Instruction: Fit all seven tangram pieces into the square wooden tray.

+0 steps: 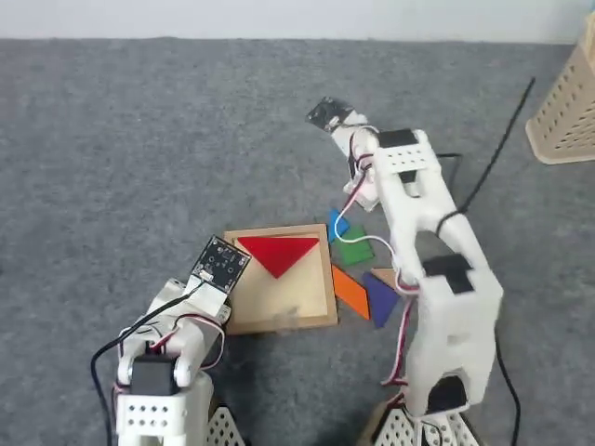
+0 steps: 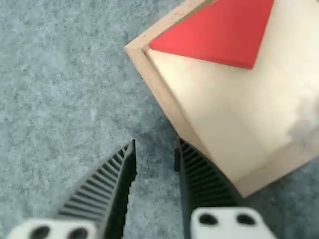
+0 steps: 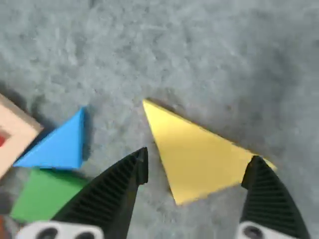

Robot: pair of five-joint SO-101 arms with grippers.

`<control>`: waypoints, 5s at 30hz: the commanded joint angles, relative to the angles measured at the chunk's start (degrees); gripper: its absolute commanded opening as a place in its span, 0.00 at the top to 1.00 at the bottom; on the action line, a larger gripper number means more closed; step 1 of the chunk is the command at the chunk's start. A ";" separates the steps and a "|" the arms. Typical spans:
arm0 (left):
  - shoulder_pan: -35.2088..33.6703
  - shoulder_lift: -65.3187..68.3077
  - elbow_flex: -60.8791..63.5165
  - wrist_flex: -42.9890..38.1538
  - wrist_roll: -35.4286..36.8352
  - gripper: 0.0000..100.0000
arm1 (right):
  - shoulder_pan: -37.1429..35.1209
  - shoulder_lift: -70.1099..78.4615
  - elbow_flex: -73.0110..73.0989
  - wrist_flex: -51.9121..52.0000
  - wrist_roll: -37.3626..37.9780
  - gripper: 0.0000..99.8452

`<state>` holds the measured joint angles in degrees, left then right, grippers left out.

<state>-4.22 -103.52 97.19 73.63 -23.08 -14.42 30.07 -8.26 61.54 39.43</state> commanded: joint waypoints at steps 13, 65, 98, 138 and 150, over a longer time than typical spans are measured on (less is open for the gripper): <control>-0.35 -1.23 -0.66 0.00 0.44 0.88 | 1.89 7.08 -8.09 2.07 2.73 0.85; -0.35 -1.23 -0.66 0.00 0.44 0.88 | -1.54 -32.84 46.68 -9.01 -15.12 0.77; -0.35 -1.23 -0.66 0.00 0.44 0.88 | -1.98 -33.45 32.53 -1.10 -23.91 0.77; -0.35 -1.23 -0.66 0.00 0.44 0.88 | 5.58 -19.38 20.04 6.20 -29.71 0.99; -0.35 -1.23 -0.66 0.00 0.44 0.88 | -15.34 -36.18 23.91 5.23 -42.73 0.99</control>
<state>-4.22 -103.52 97.19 73.63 -23.08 -24.09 -1.32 16.00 69.45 0.13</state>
